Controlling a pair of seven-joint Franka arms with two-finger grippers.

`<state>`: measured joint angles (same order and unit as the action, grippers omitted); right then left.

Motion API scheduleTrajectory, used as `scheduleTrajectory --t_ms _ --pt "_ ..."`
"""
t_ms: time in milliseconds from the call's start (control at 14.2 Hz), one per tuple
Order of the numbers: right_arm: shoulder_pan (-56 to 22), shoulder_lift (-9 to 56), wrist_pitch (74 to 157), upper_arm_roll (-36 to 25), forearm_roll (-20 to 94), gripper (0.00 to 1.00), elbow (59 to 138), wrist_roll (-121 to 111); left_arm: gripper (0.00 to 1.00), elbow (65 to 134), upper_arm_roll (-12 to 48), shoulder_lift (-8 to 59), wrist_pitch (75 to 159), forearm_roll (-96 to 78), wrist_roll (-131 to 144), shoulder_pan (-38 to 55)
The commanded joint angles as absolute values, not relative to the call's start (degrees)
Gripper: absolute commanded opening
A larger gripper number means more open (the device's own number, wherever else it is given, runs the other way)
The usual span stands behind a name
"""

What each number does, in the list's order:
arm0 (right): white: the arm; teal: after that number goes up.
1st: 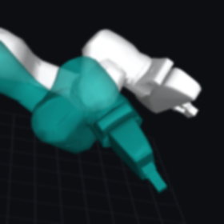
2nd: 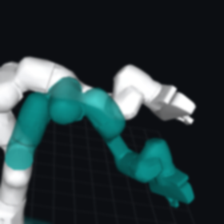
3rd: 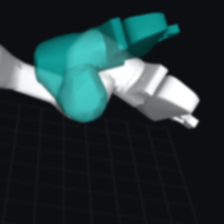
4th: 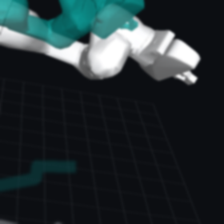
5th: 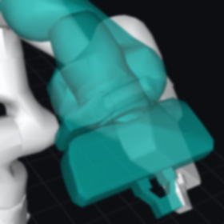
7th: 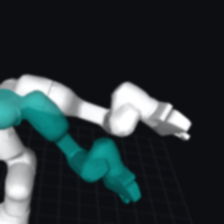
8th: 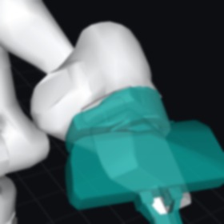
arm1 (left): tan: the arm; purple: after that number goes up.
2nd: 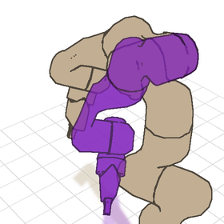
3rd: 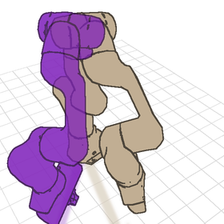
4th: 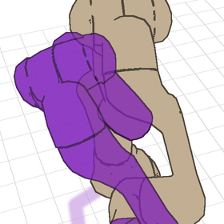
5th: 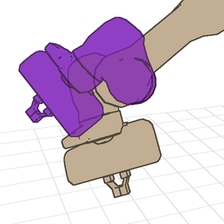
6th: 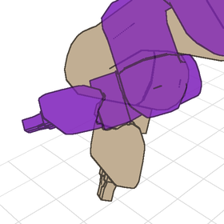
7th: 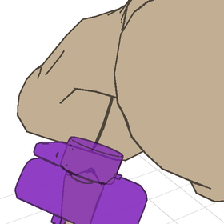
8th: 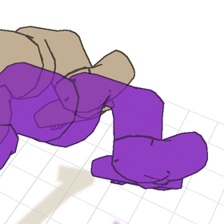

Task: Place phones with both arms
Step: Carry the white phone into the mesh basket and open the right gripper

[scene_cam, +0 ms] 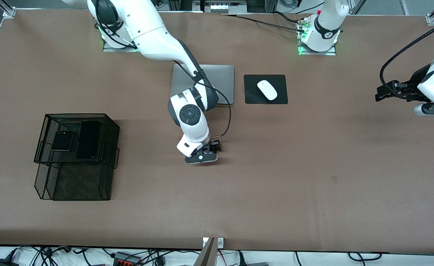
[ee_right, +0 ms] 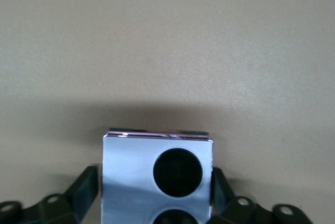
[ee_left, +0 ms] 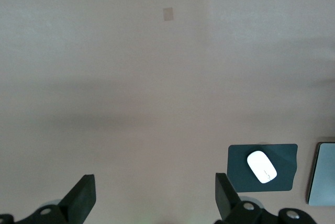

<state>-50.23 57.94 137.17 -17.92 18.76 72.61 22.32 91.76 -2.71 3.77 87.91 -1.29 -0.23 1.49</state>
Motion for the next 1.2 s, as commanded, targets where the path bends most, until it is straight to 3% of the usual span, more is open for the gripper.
scheduleTrajectory --t_ms 0,141,352,703,914,1125 --pt "-50.0 57.8 136.1 -17.8 18.0 0.28 71.2 22.9 1.0 93.5 -2.6 2.2 89.0 -1.5 -0.3 1.2" --pt "-49.7 55.6 133.9 -18.4 18.2 0.21 71.1 23.3 1.0 93.5 -2.4 2.3 89.1 -1.5 -0.4 1.2" --pt "-48.2 51.3 126.6 -21.3 18.2 0.21 69.2 22.9 1.0 93.8 -2.2 1.9 89.1 -1.5 -0.4 1.1" --pt "-46.2 50.4 110.1 -30.8 18.0 0.2 60.4 22.1 1.0 93.6 -2.2 2.0 89.3 -1.6 -0.4 1.1" --pt "-44.6 47.5 106.1 -34.7 18.3 0.2 59.9 14.2 1.0 93.9 -2.3 2.2 89.5 -1.8 -1.1 0.3" --pt "-40.6 46.1 102.7 -34.5 18.3 0.2 60.0 6.3 1.0 93.8 -2.3 2.3 88.9 -1.6 -0.6 0.4"
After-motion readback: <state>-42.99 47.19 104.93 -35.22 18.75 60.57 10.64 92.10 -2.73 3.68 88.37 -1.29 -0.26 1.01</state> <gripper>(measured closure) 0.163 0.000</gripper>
